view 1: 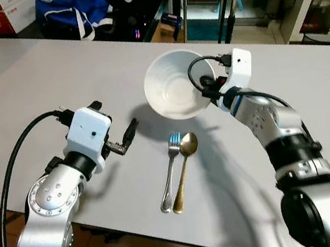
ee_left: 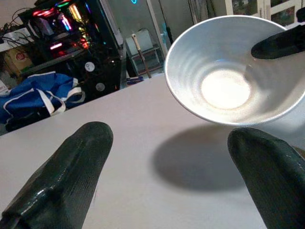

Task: Setting the table

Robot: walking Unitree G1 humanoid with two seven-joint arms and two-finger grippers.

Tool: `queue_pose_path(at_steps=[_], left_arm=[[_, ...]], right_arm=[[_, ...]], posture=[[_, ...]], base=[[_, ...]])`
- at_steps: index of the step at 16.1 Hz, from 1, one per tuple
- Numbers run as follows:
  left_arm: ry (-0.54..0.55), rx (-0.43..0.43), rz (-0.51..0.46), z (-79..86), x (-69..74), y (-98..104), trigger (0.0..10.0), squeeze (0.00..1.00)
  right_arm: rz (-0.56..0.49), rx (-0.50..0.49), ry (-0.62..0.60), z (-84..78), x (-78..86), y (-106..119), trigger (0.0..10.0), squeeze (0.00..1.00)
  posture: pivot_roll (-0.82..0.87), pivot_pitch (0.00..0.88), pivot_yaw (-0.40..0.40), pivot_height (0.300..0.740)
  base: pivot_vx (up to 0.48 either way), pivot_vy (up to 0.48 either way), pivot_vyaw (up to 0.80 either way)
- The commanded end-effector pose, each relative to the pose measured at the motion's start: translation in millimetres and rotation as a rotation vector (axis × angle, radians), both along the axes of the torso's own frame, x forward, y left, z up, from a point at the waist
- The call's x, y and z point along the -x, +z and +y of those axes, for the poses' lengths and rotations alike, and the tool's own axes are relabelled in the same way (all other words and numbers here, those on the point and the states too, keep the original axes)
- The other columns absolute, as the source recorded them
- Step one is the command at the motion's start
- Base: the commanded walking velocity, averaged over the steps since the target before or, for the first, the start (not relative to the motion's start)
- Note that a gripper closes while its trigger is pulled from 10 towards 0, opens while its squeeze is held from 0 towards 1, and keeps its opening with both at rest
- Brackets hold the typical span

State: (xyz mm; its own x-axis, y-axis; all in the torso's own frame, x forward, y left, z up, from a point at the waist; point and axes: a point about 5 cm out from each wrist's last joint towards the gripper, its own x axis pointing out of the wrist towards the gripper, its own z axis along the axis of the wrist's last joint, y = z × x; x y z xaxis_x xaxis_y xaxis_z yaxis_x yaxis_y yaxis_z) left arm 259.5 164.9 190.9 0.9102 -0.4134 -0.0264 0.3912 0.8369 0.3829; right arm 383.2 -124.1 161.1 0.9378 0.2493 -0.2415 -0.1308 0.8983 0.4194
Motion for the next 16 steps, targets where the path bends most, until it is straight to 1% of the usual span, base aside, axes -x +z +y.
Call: queue_pose_path(at_steps=[1,4,5,6,7,8,9,10,11,12,13,15,16], left_arm=[[0.007,-0.009,-0.002,3.7,1.5,2.3,10.0,0.0],[0.007,-0.01,-0.001,4.3,1.7,2.2,10.0,0.0],[0.0,-0.002,0.006,3.5,2.2,1.8,10.0,0.0],[0.0,-0.002,0.006,3.5,2.2,1.8,10.0,0.0],[-0.058,0.045,0.062,-0.3,7.4,-1.0,10.0,0.0],[-0.058,0.045,0.062,-0.3,7.4,-1.0,10.0,0.0],[-0.128,0.058,0.138,-2.1,16.5,-5.8,10.0,0.0],[-0.128,0.058,0.138,-2.1,16.5,-5.8,10.0,0.0],[-0.141,0.014,0.236,5.6,24.7,-15.2,10.0,0.0],[-0.134,-0.003,0.291,11.2,28.6,-20.0,10.0,0.0],[-0.136,-0.009,0.316,15.2,31.8,-22.0,10.0,0.0],[-0.135,-0.01,0.331,20.7,36.2,-22.1,10.0,0.0],[-0.123,-0.017,0.339,26.3,38.1,-20.6,10.0,0.0]], right_arm=[[-0.044,-0.012,-0.029,-2.5,-5.1,12.0,10.0,0.0],[-0.028,-0.035,-0.044,1.0,-10.6,9.8,10.0,0.0],[-0.004,-0.054,-0.04,4.2,-13.5,6.9,10.0,0.0],[-0.004,-0.054,-0.04,4.2,-13.5,6.9,10.0,0.0],[0.073,-0.064,-0.034,7.1,-14.5,-2.3,10.0,0.0],[0.073,-0.064,-0.034,7.1,-14.5,-2.3,10.0,0.0],[0.134,-0.075,-0.017,9.6,-14.3,-7.6,10.0,0.0],[0.134,-0.075,-0.017,9.6,-14.3,-7.6,10.0,0.0],[0.156,-0.095,-0.002,10.3,-15.7,-5.9,10.0,0.0],[0.162,-0.109,0.005,10.5,-16.6,-4.7,10.0,0.0],[0.168,-0.122,0.012,10.8,-16.9,-4.2,10.0,0.0],[0.174,-0.134,0.017,10.4,-17.2,-4.0,10.0,0.0],[0.196,-0.109,0.03,10.2,-16.4,-6.7,10.0,0.0]], posture=[[0.09,0.042,-0.025,0.74],[0.09,0.043,-0.025,0.74],[0.09,0.043,-0.025,0.74],[0.09,0.043,-0.025,0.74],[0.09,0.046,-0.025,0.74],[0.09,0.046,-0.025,0.74],[0.09,0.045,-0.027,0.74],[0.09,0.045,-0.027,0.74],[0.1,0.043,-0.026,0.74],[0.1,0.043,-0.025,0.74],[0.1,0.043,-0.024,0.74],[0.1,0.04,-0.025,0.74],[0.1,0.034,-0.027,0.74]], base=[[0.0,0.0,0.0],[0.0,0.0,0.0],[0.0,0.0,0.0],[0.0,0.0,0.0],[0.0,0.0,0.0],[0.0,0.0,0.0],[0.0,0.0,0.0],[0.0,0.0,0.0],[0.0,0.0,0.0],[0.0,0.0,0.0],[0.0,0.0,0.0],[0.0,0.0,0.0],[0.0,0.0,0.0]])
